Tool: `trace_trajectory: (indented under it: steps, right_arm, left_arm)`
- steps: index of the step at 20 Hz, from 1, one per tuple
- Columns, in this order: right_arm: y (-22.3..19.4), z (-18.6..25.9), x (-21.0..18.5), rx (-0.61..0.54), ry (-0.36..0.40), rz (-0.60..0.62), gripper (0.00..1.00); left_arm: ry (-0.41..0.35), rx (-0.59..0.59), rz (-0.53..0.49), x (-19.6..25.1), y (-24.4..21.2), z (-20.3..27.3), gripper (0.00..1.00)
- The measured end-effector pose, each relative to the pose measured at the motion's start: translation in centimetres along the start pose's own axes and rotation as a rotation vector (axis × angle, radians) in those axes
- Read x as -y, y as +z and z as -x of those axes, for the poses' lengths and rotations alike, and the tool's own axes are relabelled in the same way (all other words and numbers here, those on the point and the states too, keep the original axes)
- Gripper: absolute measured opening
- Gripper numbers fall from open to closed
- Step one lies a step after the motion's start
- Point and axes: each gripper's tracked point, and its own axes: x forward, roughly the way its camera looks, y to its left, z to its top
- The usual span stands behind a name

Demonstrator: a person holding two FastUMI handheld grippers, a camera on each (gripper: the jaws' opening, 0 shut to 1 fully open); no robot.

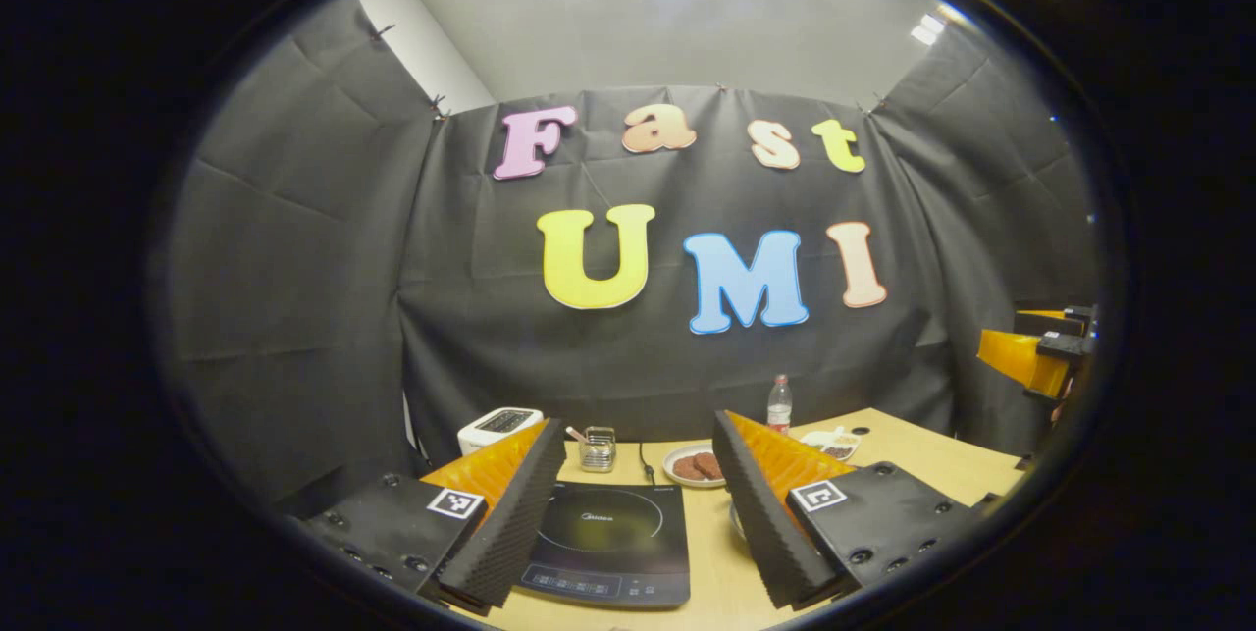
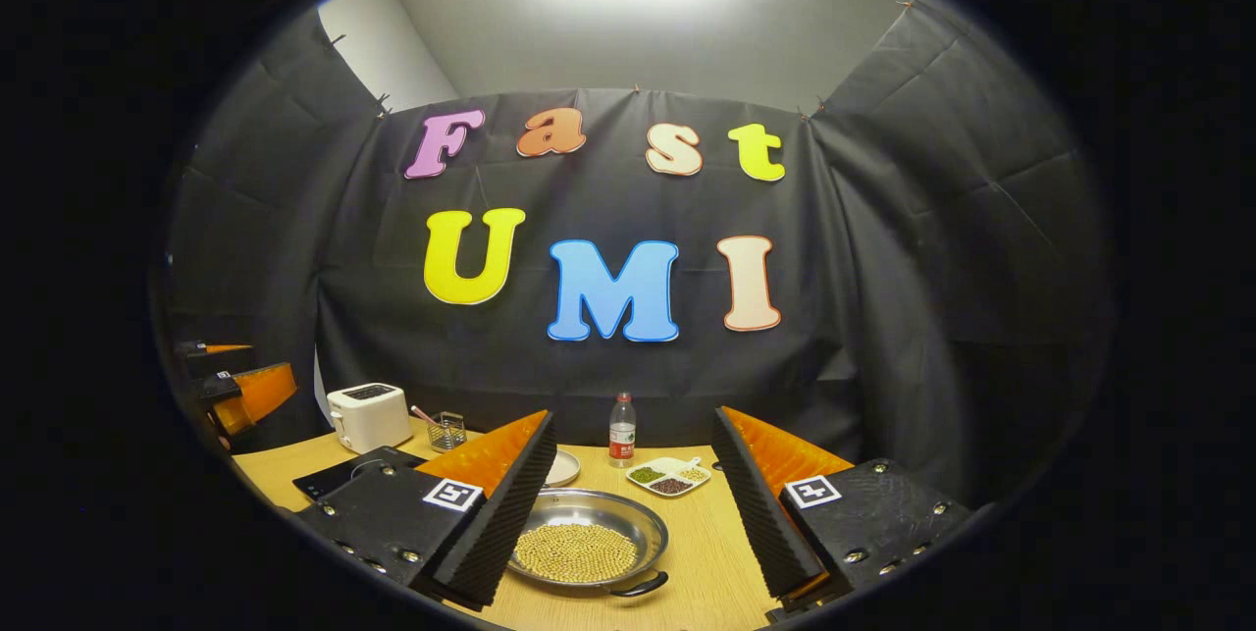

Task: First push the handle of the pot to place it horizontally, then grasp the pot with both hands and set it on the induction cooktop.

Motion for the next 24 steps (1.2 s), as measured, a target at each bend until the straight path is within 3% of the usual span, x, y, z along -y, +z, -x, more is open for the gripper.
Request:
trace_trajectory:
  steps: [2,3,5,7,10,12,24]
  right_arm:
    - [-0.1,-0.3,-0.3,-0.004,-0.012,0.002,0.93]
    - [0.0,-0.4,-0.4,-0.002,-0.019,0.008,0.77]
    - [-0.2,0.0,-1.1,-0.015,-0.025,0.017,0.73]
    - [-0.8,0.0,-1.6,-0.031,-0.030,-0.001,0.45]
    - [-2.0,0.1,-2.9,-0.074,-0.031,0.005,0.45]
    - [-2.4,0.2,-3.1,-0.075,-0.019,-0.004,0.10]
    - [-9.9,-1.9,-5.9,-0.305,0.253,0.066,0.07]
  left_arm:
    - [-0.004,0.001,0.002,-0.6,0.0,-0.2,0.98]
    - [-0.007,0.003,-0.001,-1.1,-0.1,-0.1,0.98]
    - [-0.010,0.016,-0.003,-2.0,0.2,0.0,1.00]
    - [-0.018,0.020,0.000,-2.8,0.2,0.0,1.00]
    - [-0.023,0.035,0.001,-4.2,0.3,0.1,1.00]
    - [-0.010,0.034,-0.006,-5.2,0.1,0.3,1.00]
    - [0.026,0.015,-0.002,-2.7,-0.7,-2.9,0.98]
